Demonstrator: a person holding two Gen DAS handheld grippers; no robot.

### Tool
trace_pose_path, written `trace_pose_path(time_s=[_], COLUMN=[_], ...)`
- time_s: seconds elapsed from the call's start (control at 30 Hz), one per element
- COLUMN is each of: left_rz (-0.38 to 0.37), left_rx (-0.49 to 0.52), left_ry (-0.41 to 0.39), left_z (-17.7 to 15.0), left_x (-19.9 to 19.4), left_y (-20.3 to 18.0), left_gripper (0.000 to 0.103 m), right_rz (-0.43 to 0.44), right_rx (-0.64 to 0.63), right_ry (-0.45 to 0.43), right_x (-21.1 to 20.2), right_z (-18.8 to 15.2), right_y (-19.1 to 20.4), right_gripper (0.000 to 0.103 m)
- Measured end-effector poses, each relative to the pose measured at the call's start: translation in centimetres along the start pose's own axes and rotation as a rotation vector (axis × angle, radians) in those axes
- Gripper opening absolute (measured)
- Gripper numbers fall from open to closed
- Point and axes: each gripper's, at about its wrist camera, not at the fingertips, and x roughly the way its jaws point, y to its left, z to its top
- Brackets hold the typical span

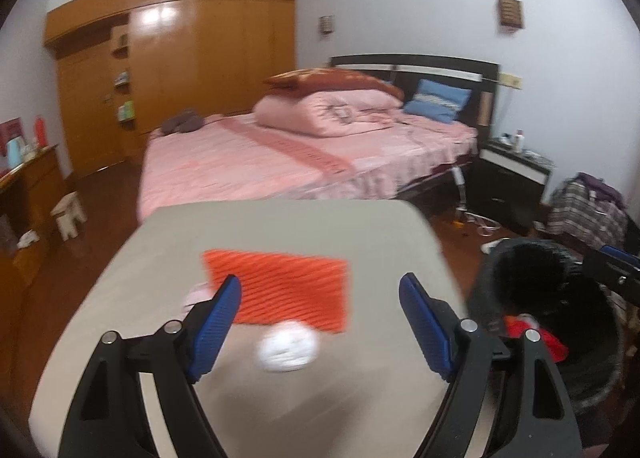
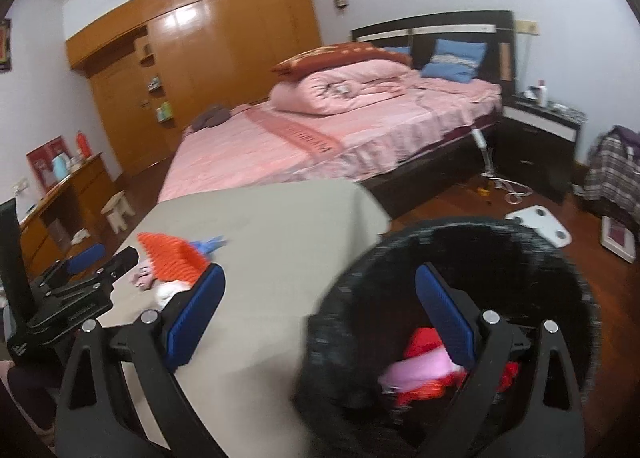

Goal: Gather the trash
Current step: 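Return to the bed and grasp the white tissue ball with the right gripper, then grasp the pink cloth with the left gripper while the right holds the tissue ball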

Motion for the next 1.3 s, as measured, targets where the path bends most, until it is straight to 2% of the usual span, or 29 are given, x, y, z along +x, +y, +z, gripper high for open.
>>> trace_pose_path(time_s=[0.23,0.5,0.93,1.0,1.07,1.2,1.27,1.3], left_rz=[0.113,0.189,0.208,0.207,0.204,0.194,0.190,0.188], left_rx=[-0.048,-0.099,-0.149,-0.154,-0.163,-0.175,-0.174,-0.173], left_ry=[0.037,0.071,0.120,0.124,0.128,0.135,0.137,0.137], left_z=[-2.2,-5.3,-7.5,-7.6,-7.6,-7.6,-7.5,-7.5], left_x=[0.7,1.5,3.1,3.3,3.5,4.0,4.2,4.3], left_y=[6.5,11.9,17.1,17.4,17.9,18.3,18.4,18.4], left_gripper=[0.080,0.079,0.079,0.079,0.079,0.079,0.079,0.079], right_rz=[0.101,0.150,0.126,0.124,0.122,0.123,0.121,0.119], right_rx=[-0.055,-0.101,-0.139,-0.146,-0.153,-0.154,-0.162,-0.163], right_ry=[0.033,0.091,0.222,0.239,0.260,0.299,0.329,0.338], right_x=[4.2,8.8,15.3,16.0,16.7,17.9,18.6,18.7], right_z=[-0.6,-2.2,-5.9,-6.1,-6.3,-6.6,-6.7,-6.9], right_y=[6.6,12.7,18.3,18.8,19.2,19.8,20.1,20.2], right_gripper=[0.094,0.094,0.093,0.091,0.084,0.079,0.067,0.065])
